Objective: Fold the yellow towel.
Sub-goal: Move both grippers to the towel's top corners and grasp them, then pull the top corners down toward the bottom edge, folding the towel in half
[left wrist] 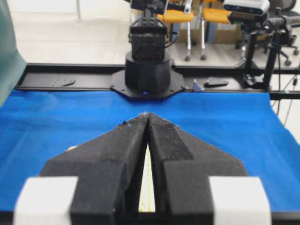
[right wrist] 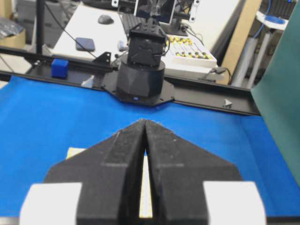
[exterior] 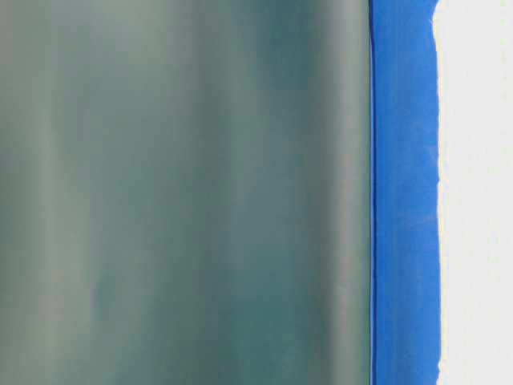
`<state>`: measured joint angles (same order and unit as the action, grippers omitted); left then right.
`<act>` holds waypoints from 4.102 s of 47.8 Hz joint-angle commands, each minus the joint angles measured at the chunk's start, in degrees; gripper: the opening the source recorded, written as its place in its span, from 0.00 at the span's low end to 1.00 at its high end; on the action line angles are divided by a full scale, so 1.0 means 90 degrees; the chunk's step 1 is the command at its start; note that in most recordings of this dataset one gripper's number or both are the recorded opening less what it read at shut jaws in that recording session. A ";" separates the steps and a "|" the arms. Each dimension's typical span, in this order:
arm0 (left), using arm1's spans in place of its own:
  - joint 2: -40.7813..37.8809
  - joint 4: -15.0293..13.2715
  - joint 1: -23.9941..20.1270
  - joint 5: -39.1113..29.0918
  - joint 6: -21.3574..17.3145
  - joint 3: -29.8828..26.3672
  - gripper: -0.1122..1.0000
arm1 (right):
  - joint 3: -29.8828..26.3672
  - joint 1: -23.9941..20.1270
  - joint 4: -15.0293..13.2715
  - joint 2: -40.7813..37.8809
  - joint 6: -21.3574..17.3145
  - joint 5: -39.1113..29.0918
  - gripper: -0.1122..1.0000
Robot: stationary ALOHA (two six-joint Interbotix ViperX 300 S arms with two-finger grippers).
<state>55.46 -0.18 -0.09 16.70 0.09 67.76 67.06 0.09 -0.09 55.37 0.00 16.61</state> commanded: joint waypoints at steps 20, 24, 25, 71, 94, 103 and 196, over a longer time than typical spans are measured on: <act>-0.0664 -0.0254 -0.0811 -0.0518 -0.0010 -0.0010 0.11 | -0.0234 0.1035 0.0400 -0.0889 -0.0039 -0.0840 0.12; -0.1006 -0.0283 -0.1094 -0.0498 0.0020 0.0049 0.11 | -0.0234 0.1338 0.0469 -0.1172 -0.0039 -0.0859 0.12; -0.1094 -0.0303 -0.1133 -0.0479 0.0020 0.0068 0.11 | -0.0225 0.1396 0.0469 -0.1230 -0.0039 -0.0869 0.12; -0.5615 -0.0371 -0.2539 0.1055 0.0068 -0.0098 0.87 | -0.0254 0.3076 0.0801 -0.5439 -0.0029 0.0439 0.74; -0.6689 -0.0381 -0.2686 0.1328 0.0059 -0.0381 0.81 | -0.0293 0.3115 0.0928 -0.6045 -0.0020 0.0703 0.59; -0.6689 -0.0371 -0.2666 0.1172 0.0068 -0.0361 0.41 | -0.0283 0.3076 0.0898 -0.6074 -0.0020 0.0752 0.19; -0.3994 -0.0371 0.0049 0.0234 0.1006 0.0020 0.12 | 0.0400 0.0791 0.0967 -0.3291 -0.1055 -0.0830 0.15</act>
<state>18.28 -3.52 -2.02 18.54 8.70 68.12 70.93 9.58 8.44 23.55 -8.53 10.55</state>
